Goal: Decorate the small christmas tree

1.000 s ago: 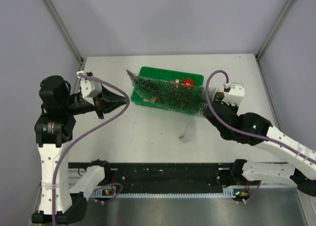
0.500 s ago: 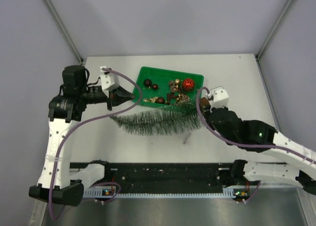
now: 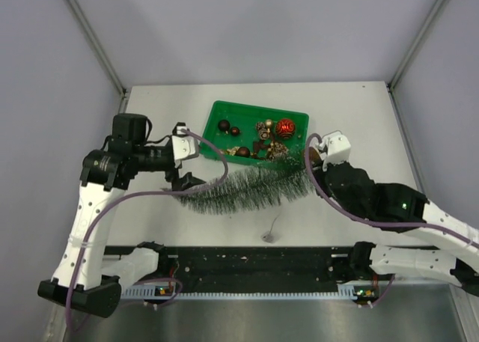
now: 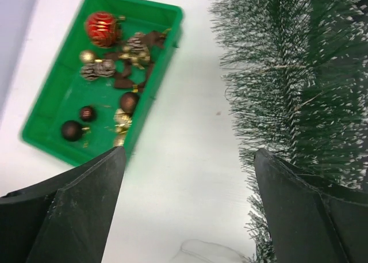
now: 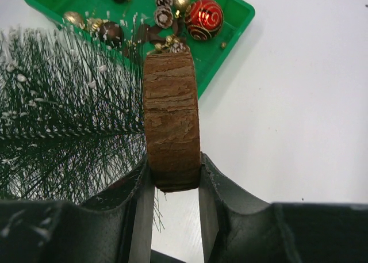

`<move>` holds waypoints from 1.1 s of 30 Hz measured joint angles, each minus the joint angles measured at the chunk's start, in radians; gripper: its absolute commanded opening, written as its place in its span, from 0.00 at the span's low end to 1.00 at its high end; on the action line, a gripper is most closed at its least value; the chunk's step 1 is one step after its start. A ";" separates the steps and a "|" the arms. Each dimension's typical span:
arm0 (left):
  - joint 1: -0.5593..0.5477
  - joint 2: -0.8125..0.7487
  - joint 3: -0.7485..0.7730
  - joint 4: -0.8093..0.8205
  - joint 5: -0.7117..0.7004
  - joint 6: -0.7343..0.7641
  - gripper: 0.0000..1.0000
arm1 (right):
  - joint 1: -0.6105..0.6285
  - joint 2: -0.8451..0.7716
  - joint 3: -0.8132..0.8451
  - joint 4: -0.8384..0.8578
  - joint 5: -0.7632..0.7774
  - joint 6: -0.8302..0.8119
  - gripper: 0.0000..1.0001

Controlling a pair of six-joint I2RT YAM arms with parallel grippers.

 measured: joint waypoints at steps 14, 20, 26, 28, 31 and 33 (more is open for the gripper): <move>0.007 -0.207 -0.018 0.462 -0.297 -0.356 0.99 | -0.006 0.085 0.049 -0.188 0.124 0.214 0.00; 0.007 -0.277 -0.066 0.429 -0.279 -0.389 0.99 | -0.038 0.080 0.108 -0.251 0.186 0.286 0.00; 0.007 -0.302 -0.105 0.352 -0.201 -0.467 0.99 | -0.048 0.056 0.140 -0.295 0.236 0.366 0.00; 0.007 -0.303 -0.131 0.335 -0.150 -0.507 0.99 | -0.048 0.046 0.141 -0.299 0.246 0.387 0.00; 0.007 -0.308 -0.217 0.347 -0.073 -0.598 0.99 | -0.048 0.035 0.141 -0.298 0.252 0.412 0.00; 0.008 -0.307 -0.282 0.375 -0.033 -0.666 0.99 | -0.048 0.033 0.141 -0.296 0.252 0.423 0.00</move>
